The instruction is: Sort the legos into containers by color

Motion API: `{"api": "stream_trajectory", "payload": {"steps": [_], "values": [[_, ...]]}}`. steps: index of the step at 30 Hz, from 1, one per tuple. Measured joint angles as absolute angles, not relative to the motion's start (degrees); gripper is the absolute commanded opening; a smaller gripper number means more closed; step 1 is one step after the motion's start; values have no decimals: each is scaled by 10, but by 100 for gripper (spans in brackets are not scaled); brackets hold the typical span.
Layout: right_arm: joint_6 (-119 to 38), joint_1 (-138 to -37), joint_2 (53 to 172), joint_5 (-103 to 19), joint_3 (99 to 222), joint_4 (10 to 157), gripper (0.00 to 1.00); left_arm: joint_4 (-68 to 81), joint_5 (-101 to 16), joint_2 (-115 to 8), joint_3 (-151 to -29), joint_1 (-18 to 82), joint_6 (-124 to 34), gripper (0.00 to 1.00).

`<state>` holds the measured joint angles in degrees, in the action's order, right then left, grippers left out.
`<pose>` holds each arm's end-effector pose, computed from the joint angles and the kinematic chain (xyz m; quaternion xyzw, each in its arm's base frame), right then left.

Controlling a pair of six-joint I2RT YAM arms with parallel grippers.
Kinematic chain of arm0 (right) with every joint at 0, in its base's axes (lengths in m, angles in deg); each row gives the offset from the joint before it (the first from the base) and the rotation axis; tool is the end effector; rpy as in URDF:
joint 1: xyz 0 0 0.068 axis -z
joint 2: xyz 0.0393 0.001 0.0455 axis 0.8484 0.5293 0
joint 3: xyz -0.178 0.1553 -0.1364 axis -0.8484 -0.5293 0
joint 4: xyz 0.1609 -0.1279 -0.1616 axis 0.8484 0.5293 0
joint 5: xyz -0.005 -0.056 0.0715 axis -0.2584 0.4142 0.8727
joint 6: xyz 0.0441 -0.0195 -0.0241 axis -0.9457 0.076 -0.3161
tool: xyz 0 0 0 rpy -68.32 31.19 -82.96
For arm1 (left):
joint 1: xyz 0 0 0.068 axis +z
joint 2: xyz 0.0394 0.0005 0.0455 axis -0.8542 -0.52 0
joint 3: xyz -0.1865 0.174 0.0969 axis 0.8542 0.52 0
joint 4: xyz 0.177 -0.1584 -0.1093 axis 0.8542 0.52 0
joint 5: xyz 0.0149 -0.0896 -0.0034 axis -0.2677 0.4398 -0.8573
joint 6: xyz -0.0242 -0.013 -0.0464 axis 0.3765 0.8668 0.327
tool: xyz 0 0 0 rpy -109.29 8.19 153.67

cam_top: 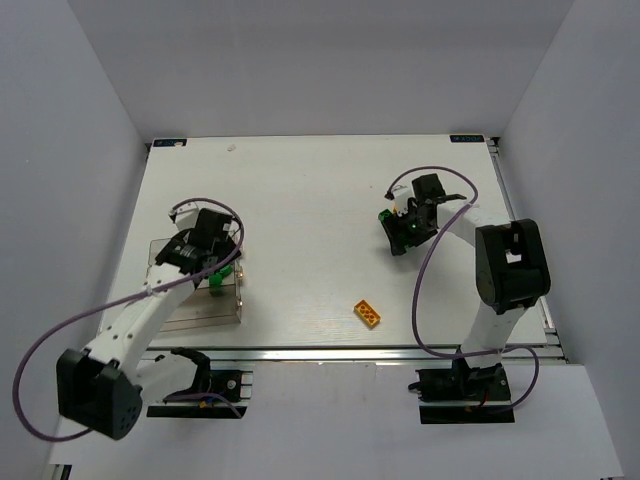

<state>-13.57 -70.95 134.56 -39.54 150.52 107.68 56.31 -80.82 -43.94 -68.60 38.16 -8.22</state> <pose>0.3518 0.0870 0.1713 -0.2962 0.9213 0.0703 0.2418 0.2037 -0.0570 0.2562 -0.2846 0.8958 0.0804 0.3317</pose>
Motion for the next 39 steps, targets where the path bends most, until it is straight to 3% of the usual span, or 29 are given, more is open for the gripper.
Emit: {"api": "stream_trajectory", "payload": {"steps": [3, 6, 7, 10, 18, 28, 39], "values": [[-132, -720, 1357, -410, 1507, 1063, 69, 530, -765, -369, -674, 382, -101, 71], [-129, -725, 1363, -422, 1507, 1046, 43, 505, -735, -295, -659, 382, -110, 69], [-127, -728, 1364, -427, 1507, 1041, 23, 498, -730, -273, -656, 382, -110, 69], [-122, -731, 1365, -430, 1510, 1033, 0, 487, -717, -218, -650, 382, -113, 69], [-82, -778, 1365, -332, 1561, 1089, 0, 457, -696, -140, -626, 382, -116, 75], [-54, -963, 1478, -52, 1882, 1172, 0, 376, -657, -24, -566, 382, -119, 77], [-214, -1133, 1621, -128, 2019, 1072, 2, 397, -648, 10, -591, 379, -119, 79]]}}
